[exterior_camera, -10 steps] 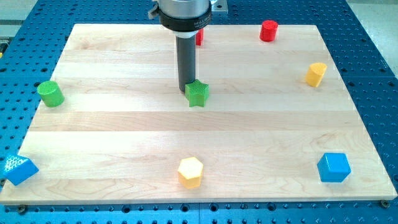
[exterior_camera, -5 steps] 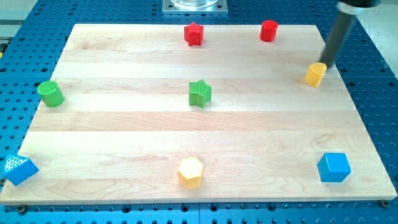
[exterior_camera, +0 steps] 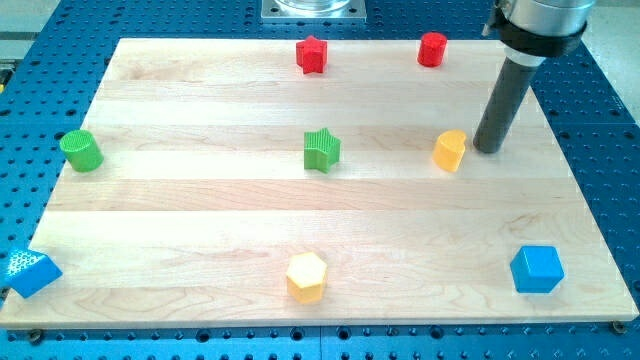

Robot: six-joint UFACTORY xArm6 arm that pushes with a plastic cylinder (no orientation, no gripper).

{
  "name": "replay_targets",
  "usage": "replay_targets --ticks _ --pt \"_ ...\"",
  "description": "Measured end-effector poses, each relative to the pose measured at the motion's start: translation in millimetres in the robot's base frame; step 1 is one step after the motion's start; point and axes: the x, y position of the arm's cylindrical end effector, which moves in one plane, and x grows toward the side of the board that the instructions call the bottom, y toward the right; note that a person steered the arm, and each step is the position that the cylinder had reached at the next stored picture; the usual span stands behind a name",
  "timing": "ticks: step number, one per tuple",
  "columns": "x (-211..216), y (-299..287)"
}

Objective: Move the heart into the green star

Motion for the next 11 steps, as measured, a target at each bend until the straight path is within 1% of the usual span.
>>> replay_targets --ticks 1,2,3,4,6,7,8,9,10,11 --pt "4.9 -62.3" --pt "14.8 -82.8" --pt "46.1 -55.3" --pt "55.8 -86.2" --pt "53.4 -93.2" --pt "43.9 -110.2" --pt "38.1 -105.3" --pt "32.0 -78.7" --pt "17.5 -99.9" --pt "12.1 -119.1"
